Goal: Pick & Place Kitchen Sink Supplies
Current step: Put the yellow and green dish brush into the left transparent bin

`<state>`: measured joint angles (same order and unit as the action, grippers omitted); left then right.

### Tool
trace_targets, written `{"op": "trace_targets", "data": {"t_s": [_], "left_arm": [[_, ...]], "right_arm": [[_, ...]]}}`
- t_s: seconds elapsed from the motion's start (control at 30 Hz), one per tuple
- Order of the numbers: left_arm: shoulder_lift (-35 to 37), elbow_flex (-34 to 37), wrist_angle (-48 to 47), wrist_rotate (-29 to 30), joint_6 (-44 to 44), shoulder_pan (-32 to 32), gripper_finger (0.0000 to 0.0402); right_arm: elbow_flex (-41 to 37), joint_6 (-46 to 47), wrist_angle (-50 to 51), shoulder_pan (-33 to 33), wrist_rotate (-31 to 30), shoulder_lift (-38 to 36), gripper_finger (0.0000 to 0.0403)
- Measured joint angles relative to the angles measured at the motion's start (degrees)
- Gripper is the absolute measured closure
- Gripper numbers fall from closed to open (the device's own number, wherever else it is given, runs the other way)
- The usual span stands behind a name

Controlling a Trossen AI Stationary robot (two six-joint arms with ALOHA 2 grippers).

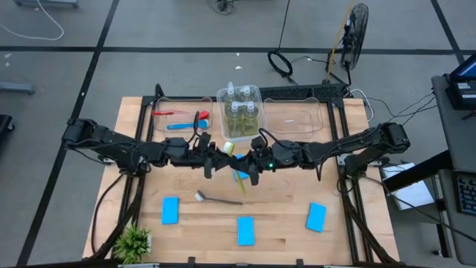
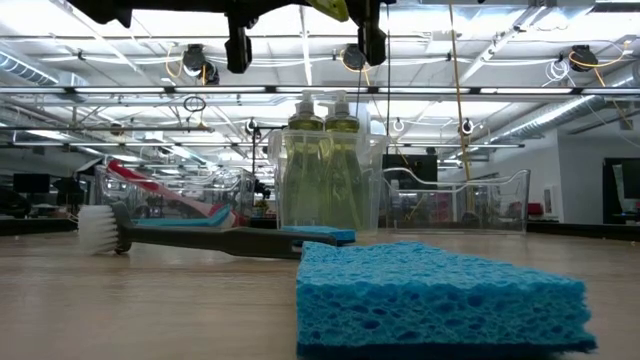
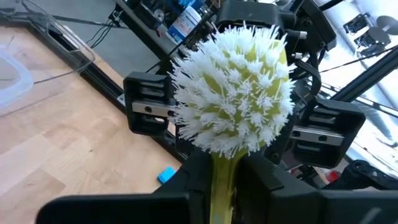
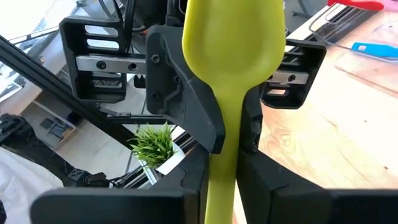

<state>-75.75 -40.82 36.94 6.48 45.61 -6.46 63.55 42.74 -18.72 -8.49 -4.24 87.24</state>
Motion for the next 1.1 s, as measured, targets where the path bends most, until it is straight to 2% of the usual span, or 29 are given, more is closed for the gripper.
{"op": "trace_targets", "data": {"t_s": [0.2,0.53,0.8,1.1], "left_arm": [[0.9,0.0,0.3,0.8,-0.4,0.1,0.0353],[5.5,0.1,-7.7,2.4,-1.5,0.1,0.0353],[11.5,0.0,-20.1,6.3,-2.1,0.2,0.0347],[21.6,0.0,-36.4,12.3,-3.5,0.1,0.0350]], "right_arm": [[0.0,-0.6,1.7,-0.1,3.5,0.0,0.0322],[-0.7,-0.5,3.7,-0.3,5.6,0.0,0.0246],[-0.7,-0.2,3.1,-0.3,8.0,0.0,0.0213],[-0.7,-0.4,3.1,-0.7,8.7,0.0,0.0210]]}}
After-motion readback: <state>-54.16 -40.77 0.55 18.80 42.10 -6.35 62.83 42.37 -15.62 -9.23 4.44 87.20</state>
